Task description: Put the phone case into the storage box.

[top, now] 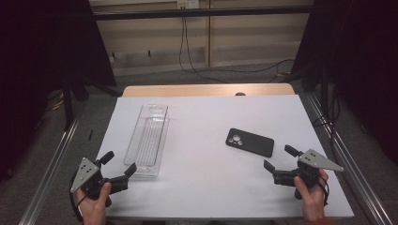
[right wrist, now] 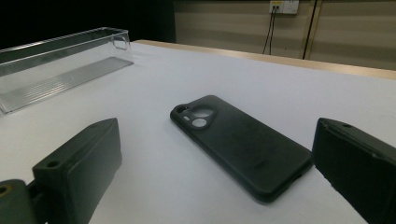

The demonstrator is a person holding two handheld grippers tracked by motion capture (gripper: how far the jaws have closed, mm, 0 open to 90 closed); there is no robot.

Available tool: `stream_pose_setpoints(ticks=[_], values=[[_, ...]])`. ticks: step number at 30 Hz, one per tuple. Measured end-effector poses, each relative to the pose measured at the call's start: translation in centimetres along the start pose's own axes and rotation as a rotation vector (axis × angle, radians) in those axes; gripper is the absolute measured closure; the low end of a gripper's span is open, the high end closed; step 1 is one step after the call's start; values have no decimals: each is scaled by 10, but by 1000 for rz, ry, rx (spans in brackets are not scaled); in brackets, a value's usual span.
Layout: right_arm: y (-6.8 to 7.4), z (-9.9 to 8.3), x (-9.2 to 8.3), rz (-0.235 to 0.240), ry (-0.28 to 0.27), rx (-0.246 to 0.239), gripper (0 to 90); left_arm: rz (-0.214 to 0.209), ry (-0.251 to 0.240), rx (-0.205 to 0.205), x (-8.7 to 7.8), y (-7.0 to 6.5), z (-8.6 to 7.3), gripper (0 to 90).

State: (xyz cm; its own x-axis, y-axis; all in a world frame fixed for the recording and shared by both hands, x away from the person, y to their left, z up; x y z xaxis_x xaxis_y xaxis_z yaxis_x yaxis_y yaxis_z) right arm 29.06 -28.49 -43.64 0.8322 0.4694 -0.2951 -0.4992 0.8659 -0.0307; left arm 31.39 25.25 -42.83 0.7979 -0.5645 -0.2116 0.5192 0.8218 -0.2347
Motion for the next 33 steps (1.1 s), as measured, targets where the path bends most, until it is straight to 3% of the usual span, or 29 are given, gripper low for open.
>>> stream_pose_setpoints(ticks=[6, 11, 14, 26, 30, 33], values=[[0, 5, 4, 22, -7, 11, 10, -3, 3, 2, 1, -1, 0, 35], [2, 8, 15, 48, 13, -7, 17, -4, 1, 3, 1, 0, 0, 35], [1, 8, 18, 47, 25, -25, 17, -3, 2, 2, 0, 0, 0, 35], [-9, 20, 38, 51, 2, 1, 34, 8, 11, -3, 1, 1, -1, 38], [-11, 23, 45, 20, 0, -9, 60, 10, 15, -2, 1, 2, -2, 38], [-13, 26, 51, 24, -1, -9, 60, 7, 17, -1, 2, 1, -2, 38]])
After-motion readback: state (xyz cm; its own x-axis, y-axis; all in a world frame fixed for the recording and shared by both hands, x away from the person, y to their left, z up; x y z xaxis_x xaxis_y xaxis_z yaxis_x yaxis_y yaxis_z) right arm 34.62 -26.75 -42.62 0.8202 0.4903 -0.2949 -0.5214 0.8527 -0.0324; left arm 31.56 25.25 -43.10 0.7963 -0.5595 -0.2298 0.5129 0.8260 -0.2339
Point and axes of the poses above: each handheld gripper's, and its own axes: x roughly forward along the jaws, z roughly out of its top, y roughly to its left, the point moved 3 cm from there along x, roughly forward along the jaws, and after that the axes turned 8 degrees about -x, right-handed, at the moved point
